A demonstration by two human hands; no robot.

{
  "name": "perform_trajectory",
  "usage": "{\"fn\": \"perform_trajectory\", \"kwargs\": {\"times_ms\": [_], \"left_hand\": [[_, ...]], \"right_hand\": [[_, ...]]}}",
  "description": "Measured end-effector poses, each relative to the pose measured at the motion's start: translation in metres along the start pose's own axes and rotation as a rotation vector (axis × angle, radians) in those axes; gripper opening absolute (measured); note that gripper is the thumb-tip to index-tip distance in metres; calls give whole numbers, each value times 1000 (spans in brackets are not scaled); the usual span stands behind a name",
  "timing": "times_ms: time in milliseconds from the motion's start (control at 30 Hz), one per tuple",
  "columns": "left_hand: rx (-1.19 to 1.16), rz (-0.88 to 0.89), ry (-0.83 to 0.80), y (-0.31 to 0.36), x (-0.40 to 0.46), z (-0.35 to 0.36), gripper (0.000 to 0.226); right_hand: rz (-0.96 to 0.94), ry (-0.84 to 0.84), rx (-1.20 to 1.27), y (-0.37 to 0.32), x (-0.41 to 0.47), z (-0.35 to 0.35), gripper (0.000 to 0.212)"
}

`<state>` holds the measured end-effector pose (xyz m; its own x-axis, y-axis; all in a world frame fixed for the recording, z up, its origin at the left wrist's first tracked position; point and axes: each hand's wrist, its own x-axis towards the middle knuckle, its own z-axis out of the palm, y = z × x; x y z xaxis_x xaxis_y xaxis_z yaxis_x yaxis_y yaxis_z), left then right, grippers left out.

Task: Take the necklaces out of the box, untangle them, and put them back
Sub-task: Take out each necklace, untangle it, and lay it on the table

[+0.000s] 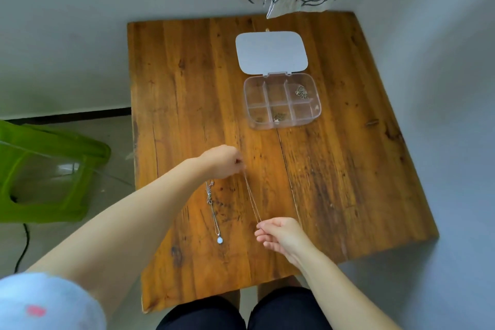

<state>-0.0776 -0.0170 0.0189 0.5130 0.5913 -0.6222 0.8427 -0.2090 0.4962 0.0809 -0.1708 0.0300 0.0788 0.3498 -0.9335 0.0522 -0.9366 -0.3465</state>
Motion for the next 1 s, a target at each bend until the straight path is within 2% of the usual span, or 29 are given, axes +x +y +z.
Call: {"fn": "perform_trajectory", "kwargs": {"times_ms": [133,267,633,733,900,1000], "left_hand": [[136,54,114,3,5,14,26],[234,77,150,0,9,18,24],[377,125,347,-5,13,28,24],[303,103,417,-8,13,27,27],[130,62,589,3,11,11,29],[61,60,638,20,19,4,38]], "right_hand": [[-11,71,-135,8,3,11,16],[-45,133,-284,8,5,15,20],[-30,154,-529,5,5,9,31],[-40,142,-460,-3,1,-3,34],[-111,231,-224,-56,-4,-54,36],[-213,262,-235,-100,0,-87,31]]}}
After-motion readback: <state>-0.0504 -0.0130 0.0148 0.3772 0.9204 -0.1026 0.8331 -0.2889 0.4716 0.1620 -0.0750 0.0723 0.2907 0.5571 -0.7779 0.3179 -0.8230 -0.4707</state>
